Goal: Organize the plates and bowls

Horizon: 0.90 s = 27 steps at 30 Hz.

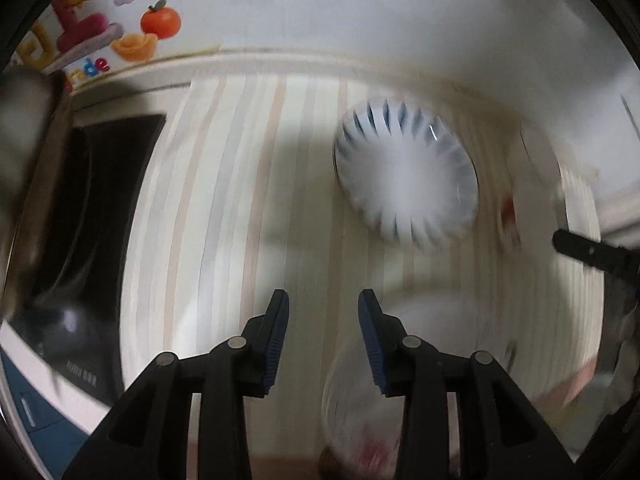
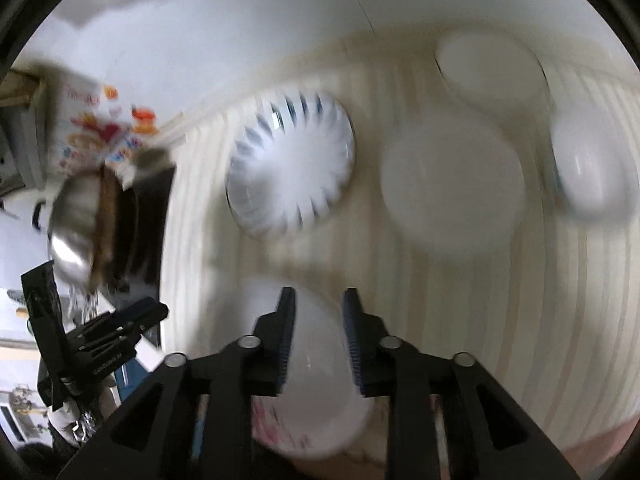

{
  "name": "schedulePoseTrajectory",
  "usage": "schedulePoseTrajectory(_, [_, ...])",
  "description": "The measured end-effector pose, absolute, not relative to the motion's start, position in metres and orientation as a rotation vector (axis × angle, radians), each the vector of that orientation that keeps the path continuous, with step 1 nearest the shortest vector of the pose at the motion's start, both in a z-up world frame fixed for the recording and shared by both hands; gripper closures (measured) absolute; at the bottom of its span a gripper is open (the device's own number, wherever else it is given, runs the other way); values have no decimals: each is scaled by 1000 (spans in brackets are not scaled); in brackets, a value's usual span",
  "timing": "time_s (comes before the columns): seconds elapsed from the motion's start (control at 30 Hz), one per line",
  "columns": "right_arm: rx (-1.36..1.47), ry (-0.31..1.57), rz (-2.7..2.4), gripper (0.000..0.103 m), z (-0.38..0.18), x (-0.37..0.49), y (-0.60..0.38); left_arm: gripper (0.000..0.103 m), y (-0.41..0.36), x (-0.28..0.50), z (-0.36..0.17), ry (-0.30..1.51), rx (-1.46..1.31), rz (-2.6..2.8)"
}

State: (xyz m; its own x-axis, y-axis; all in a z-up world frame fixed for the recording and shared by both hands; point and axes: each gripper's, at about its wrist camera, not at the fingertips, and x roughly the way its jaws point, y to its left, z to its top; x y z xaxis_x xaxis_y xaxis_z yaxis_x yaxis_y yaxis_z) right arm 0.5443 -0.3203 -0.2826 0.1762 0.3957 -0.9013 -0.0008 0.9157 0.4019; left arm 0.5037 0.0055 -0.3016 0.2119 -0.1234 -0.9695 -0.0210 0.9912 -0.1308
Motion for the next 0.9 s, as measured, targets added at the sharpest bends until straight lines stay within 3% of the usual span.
schedulePoseTrajectory(0.2, [341,1420,221,70,-319,640,-312,69,8,595,-348,1458,-215,-79])
schedulePoseTrajectory(0.53, [291,1539,155,70,-379,693,-310,69,-7,629,-406,1574,-200,-109])
schedulePoseTrajectory(0.57, [284,1544,154,71,-383,693,-310,70,-9,629,-407,1568,-207,-117])
schedulePoseTrajectory(0.63, [257,1558,151,88,-391,694,-307,85,-15,630,-406,1547,-211,-142])
schedulePoseTrajectory(0.67, [254,1562,167,92,-393,693,-304,86,-18,630,-406,1547,-209,-151])
schedulePoseTrajectory(0.9, [189,1565,165,92,-394,692,-288,86,-31,619,-400,1531,-150,-127])
